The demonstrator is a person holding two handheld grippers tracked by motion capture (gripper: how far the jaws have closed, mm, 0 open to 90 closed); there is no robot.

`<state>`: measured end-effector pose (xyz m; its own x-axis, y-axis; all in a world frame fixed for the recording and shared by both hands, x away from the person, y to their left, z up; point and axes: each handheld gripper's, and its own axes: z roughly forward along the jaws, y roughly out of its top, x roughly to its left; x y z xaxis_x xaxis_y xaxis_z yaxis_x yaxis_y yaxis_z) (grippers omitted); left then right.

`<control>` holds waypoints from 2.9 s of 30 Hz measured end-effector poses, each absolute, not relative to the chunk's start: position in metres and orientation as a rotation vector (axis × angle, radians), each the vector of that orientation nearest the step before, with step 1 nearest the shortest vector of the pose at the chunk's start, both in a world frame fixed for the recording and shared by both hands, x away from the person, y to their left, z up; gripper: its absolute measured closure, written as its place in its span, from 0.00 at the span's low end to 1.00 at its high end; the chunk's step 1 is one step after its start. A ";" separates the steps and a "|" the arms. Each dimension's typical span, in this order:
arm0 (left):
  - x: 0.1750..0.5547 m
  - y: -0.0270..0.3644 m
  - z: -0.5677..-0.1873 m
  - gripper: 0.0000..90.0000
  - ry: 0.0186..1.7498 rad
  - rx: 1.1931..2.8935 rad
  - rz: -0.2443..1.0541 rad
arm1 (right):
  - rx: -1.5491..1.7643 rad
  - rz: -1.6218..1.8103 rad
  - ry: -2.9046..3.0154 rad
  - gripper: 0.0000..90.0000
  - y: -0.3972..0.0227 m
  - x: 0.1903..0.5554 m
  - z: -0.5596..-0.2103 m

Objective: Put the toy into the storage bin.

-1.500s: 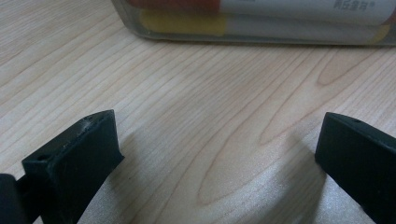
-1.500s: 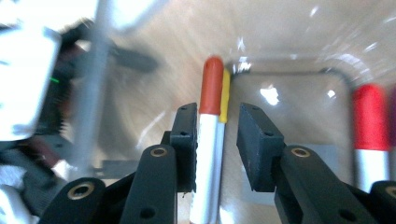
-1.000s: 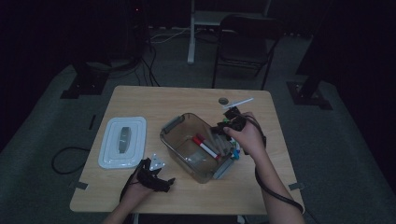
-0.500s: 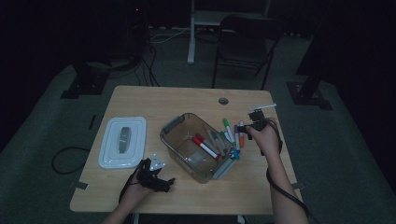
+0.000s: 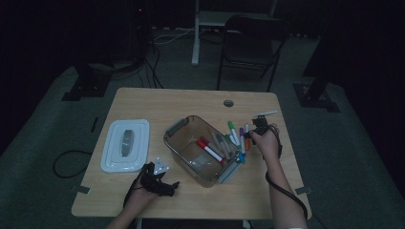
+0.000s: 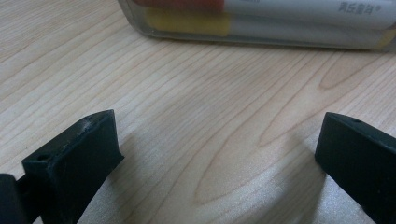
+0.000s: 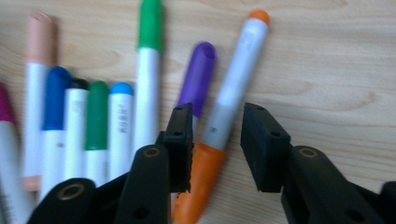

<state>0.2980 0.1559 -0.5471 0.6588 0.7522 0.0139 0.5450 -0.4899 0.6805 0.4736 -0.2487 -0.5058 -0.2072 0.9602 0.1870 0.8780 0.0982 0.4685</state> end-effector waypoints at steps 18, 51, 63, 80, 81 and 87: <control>0.298 0.156 -0.547 0.01 0.999 2.219 0.410 | 1.989 0.774 2.098 0.85 -0.275 0.469 -0.503; 0.298 0.156 -0.547 0.01 0.999 2.219 0.411 | 1.380 1.164 2.497 0.85 -0.161 0.397 -0.368; 0.298 0.156 -0.547 0.01 0.998 2.219 0.411 | 1.257 1.077 2.734 0.85 -0.097 0.396 -0.396; 0.298 0.156 -0.547 0.01 0.997 2.219 0.410 | 1.224 0.727 2.989 0.85 -0.029 0.408 -0.458; 0.298 0.156 -0.547 0.01 0.997 2.219 0.410 | 1.224 0.727 2.989 0.85 -0.029 0.408 -0.458; 0.298 0.156 -0.547 0.01 0.996 2.219 0.411 | 1.232 0.634 3.025 0.85 -0.024 0.408 -0.471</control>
<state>0.2984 0.1560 -0.5471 0.6602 0.7509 0.0147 0.5428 -0.4906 0.6816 0.4084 -0.0240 -0.4711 -0.7109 0.6323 0.3080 0.7027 0.6561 0.2752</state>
